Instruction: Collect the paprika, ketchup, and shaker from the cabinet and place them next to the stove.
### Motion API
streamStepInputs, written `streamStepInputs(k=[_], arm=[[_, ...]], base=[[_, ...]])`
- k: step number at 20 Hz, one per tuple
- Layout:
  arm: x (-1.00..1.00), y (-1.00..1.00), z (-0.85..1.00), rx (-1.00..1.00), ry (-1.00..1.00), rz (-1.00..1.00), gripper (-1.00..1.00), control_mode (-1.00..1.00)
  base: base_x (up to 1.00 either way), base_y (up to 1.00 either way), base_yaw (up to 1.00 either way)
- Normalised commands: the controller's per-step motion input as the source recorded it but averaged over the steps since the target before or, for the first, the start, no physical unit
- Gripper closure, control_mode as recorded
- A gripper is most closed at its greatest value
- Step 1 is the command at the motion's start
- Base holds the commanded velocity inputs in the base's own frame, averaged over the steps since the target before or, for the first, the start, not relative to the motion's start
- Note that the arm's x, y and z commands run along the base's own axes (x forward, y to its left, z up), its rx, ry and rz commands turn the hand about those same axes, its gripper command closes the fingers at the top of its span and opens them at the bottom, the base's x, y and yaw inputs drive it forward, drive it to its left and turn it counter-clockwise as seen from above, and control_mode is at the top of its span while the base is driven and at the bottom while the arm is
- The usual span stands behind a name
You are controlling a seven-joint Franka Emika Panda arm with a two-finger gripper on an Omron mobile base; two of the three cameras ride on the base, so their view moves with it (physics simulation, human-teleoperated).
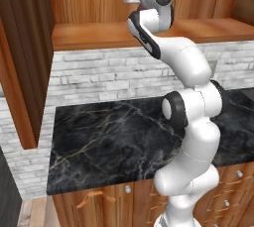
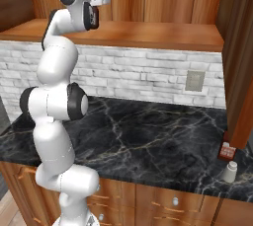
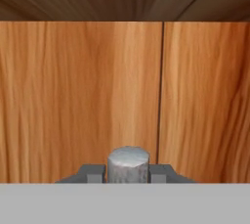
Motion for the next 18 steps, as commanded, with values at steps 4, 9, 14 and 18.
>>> streamStepInputs(k=[4,9,14,18], arm=[[0.00,0.00,-0.01,0.00,0.00,0.00,1.00,-1.00],[-0.03,-0.03,-0.12,0.01,-0.01,0.00,1.00,-1.00],[-0.39,-0.18,-0.26,0.04,-0.10,0.00,1.00,-1.00],[-0.94,-0.18,-0.07,0.06,-0.19,-0.01,1.00,-1.00]], base=[[0.00,0.00,0.00],[0.00,0.00,0.00],[0.00,0.00,0.00],[0.00,0.00,0.00]])
